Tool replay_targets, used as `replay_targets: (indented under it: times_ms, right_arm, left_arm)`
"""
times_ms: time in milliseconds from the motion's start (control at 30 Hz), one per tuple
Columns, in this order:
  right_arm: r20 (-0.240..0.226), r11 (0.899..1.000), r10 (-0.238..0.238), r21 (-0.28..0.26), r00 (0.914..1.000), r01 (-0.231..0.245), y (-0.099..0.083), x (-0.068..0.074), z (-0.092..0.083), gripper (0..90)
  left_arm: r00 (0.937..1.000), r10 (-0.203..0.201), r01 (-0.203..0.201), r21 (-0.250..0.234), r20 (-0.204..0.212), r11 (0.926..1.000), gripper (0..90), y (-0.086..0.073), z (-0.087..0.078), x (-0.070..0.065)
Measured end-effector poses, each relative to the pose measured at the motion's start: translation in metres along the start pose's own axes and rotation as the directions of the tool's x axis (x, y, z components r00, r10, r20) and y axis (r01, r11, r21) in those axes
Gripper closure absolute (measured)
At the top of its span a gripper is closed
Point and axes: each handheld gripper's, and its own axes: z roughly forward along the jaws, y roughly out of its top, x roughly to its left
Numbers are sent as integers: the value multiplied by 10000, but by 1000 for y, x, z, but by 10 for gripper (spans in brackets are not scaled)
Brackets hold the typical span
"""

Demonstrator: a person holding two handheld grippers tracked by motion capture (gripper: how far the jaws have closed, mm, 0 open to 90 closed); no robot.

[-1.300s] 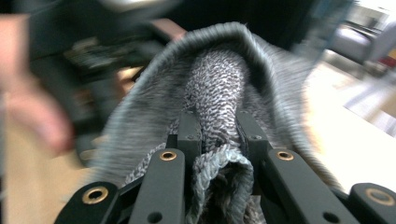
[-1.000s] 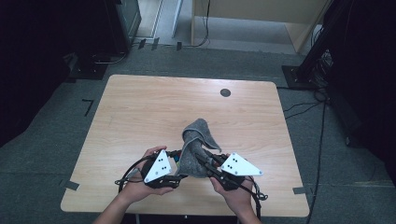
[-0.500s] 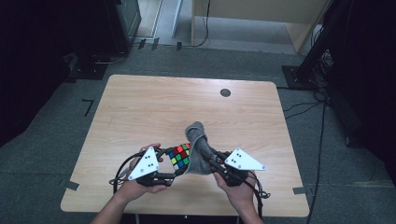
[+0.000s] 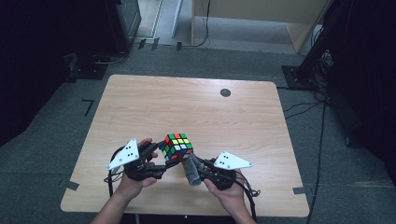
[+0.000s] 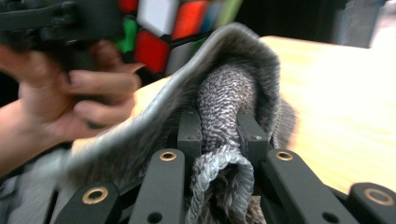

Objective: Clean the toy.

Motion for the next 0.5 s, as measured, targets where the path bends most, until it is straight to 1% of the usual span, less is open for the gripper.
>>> replay_targets:
  times_ms: [33,67,133,167,200,267,300,333,367,400,433,467,500]
  right_arm:
    - [35,9994,156,-295,9999,-155,2,-2,-3,763]
    - [148,9966,354,-750,9993,-342,5,-3,-9,763]
    - [266,9857,665,-1569,9974,-616,9,-5,-19,756]
    - [199,9818,706,-1781,9973,-660,10,-5,-21,753]
    - [26,9822,697,-1748,9976,-681,10,-5,-20,749]
    - [-528,9904,469,-1273,9975,-533,6,0,-11,755]
    - [-509,9956,367,-848,9980,-410,3,2,-6,751]
    - [-669,9991,316,-264,9973,-334,1,3,0,747]
    - [-675,9993,225,328,9975,-203,-1,4,5,748]
    - [-283,9983,-27,588,9996,43,-2,4,7,749]
    - [-75,9982,12,605,10000,-8,-2,3,7,749]
    - [-95,9992,248,325,9996,-245,-1,1,4,752]
    - [-33,9987,497,-90,9988,-497,1,-2,-1,755]
  left_arm:
    - [10000,12,-11,44,-24,10000,343,0,0,0]
    - [10000,-19,19,68,-4,10000,343,0,0,1]
    - [9999,-62,61,112,134,9999,343,-1,2,0]
    - [9998,-60,57,162,167,9999,343,-2,3,-1]
    - [9998,-9,4,241,205,9997,343,-2,5,-2]
    - [9996,-11,5,223,279,9998,343,-2,6,-4]
    - [9996,-55,50,173,291,9998,342,-2,5,-3]
    - [9997,-25,21,175,249,9998,342,-1,4,-3]
    - [9997,-50,47,127,234,9999,342,-1,4,-3]
    - [9997,-52,50,116,249,9999,343,0,3,-2]
    - [9996,-64,60,122,258,9999,342,0,3,-2]
    - [9997,-51,47,143,230,9999,343,-1,3,-2]
    - [9998,5,-10,235,206,9997,343,-1,4,-2]
